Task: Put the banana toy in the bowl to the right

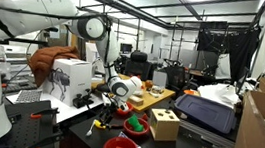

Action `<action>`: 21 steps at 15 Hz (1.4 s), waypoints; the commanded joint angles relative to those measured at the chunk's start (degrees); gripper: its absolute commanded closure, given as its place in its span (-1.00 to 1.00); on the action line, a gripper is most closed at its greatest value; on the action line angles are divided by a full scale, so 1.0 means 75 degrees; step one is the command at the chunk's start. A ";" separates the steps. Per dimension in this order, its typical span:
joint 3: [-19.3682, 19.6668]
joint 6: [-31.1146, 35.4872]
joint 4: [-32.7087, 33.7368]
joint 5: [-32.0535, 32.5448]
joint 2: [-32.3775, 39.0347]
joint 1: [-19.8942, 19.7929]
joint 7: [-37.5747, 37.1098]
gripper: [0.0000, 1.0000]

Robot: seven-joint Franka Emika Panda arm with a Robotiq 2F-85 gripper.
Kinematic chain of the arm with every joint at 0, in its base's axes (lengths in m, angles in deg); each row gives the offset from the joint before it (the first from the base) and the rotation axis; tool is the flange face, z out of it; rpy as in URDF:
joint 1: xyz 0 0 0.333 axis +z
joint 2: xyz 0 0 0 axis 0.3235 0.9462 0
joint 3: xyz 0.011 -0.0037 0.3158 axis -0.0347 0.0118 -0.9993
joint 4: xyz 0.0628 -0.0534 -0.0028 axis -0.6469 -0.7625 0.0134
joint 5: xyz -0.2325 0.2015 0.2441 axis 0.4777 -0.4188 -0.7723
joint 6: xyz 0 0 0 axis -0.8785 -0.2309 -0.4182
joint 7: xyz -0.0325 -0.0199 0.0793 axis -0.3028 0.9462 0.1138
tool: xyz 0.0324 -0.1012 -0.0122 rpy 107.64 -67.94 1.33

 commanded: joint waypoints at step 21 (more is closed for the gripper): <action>-0.0162 0.0172 -0.0009 -0.0783 0.0343 -0.0360 -0.0083 -1.00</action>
